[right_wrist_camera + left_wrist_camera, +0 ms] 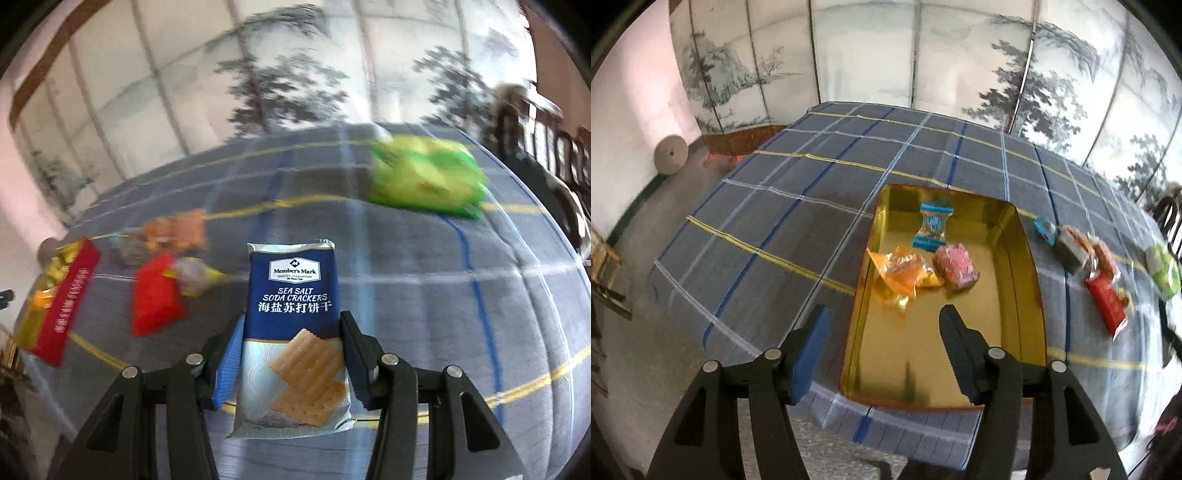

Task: Organize snacks
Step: 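Carry the cracker pack into the gold tray and open the right gripper, then move both grippers back toward the remaining snacks, then grasp the grey speckled packet with the left gripper while the right gripper grasps the yellow-wrapped pastry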

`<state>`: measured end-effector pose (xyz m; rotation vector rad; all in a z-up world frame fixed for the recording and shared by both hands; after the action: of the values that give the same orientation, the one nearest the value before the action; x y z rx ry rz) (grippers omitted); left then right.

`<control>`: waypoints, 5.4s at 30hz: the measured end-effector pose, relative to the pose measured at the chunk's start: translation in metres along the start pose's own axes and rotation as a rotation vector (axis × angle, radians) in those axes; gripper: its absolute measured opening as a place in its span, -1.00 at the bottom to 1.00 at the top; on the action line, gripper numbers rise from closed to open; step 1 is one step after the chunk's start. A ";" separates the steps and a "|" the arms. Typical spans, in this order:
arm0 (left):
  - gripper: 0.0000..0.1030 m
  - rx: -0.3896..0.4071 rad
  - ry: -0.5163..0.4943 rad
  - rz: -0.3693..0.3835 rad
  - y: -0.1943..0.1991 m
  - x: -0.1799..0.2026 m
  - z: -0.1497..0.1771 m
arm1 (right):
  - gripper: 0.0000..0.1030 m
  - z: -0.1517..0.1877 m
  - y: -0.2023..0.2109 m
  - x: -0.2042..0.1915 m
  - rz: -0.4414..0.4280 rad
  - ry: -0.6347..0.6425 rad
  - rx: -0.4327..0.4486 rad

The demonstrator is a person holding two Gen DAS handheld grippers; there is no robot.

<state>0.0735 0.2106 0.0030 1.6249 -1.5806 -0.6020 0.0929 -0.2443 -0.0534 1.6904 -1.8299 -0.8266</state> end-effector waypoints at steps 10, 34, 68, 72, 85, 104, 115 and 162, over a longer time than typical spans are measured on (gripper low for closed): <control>0.68 0.085 -0.123 -0.080 0.025 0.023 0.010 | -0.01 -0.046 0.032 -0.171 -0.316 0.220 0.041; 0.94 0.182 -0.183 -0.091 0.059 0.026 0.005 | -0.01 -0.063 -0.058 -0.364 -0.403 0.376 -0.131; 0.95 0.147 -0.191 -0.095 0.050 0.023 0.008 | 0.00 -0.064 -0.040 -0.340 -0.432 0.283 -0.028; 0.95 0.137 -0.197 -0.093 0.046 0.026 0.009 | 0.00 -0.058 -0.029 -0.322 -0.425 0.273 -0.009; 0.95 0.121 -0.238 -0.090 0.048 0.048 0.012 | 0.02 -0.041 -0.003 -0.205 -0.294 0.196 0.052; 0.94 -0.192 -0.264 0.312 -0.001 0.142 -0.008 | 0.03 0.007 -0.018 0.026 0.168 0.003 0.044; 0.30 -0.397 0.018 0.370 -0.120 0.199 -0.067 | 0.16 0.011 -0.017 0.047 0.047 -0.068 0.060; -0.41 -0.419 0.168 0.177 -0.194 0.208 -0.047 | 0.29 0.011 -0.006 0.058 -0.131 -0.132 0.112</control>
<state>0.2524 0.0023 -0.0850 1.1796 -1.3495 -0.6341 0.0837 -0.3013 -0.0673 1.8831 -1.9009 -0.9247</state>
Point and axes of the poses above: each gripper's, at about its wrist camera, not at the fingertips, and y roughly against the way its jaws point, x to its right, z to its underside, the point moved 2 cm from there along -y, roughly the way its jaws point, and after that the axes turned 13 degrees about z, right-handed, at the moved point
